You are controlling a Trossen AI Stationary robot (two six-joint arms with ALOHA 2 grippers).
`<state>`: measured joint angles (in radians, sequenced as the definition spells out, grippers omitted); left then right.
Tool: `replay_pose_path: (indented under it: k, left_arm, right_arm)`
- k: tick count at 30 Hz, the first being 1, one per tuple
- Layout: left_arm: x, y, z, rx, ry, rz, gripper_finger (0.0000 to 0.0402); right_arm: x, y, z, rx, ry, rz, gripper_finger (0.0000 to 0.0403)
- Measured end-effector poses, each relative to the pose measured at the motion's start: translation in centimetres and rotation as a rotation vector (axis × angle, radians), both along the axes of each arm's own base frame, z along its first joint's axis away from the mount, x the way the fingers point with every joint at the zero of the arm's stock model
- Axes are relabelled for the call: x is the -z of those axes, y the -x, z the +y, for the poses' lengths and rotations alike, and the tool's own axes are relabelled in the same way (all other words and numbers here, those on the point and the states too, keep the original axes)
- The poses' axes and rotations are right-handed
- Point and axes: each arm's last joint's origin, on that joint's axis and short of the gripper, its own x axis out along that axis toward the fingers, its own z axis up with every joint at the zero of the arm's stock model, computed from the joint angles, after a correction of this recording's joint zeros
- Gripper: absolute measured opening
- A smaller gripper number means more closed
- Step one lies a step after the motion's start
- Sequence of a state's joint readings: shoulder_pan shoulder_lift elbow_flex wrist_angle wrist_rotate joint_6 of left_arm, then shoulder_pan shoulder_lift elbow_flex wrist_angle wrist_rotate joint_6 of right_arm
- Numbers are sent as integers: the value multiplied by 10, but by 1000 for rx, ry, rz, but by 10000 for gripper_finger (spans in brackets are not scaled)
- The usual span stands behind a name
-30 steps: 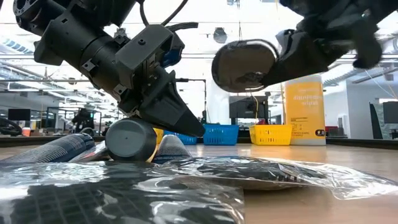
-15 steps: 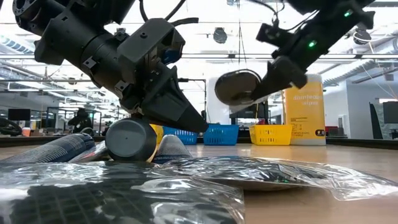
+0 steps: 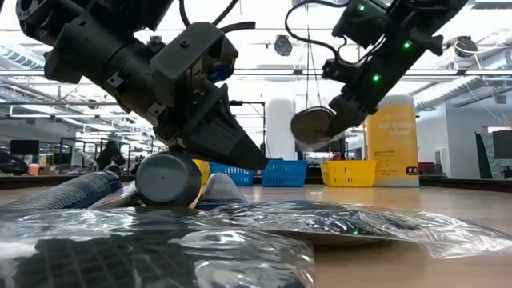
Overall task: Pick & Place Travel size toiletries
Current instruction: Put the black hairbrush into the right yellow bin
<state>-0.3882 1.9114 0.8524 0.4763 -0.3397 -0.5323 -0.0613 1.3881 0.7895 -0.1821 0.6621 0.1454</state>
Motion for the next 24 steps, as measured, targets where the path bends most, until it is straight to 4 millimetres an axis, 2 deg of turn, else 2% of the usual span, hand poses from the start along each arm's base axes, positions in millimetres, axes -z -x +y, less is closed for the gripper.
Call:
replay_pose_path:
  k: [9,24]
  left_arm:
    - [-1,0,0,1,3,-5,19]
    - [-3,-2,-1,3,10,-31,19]
  right_arm:
    - [-11,15,-25,173,64,1,4]
    - [-8,38,-72,361,58,85,4]
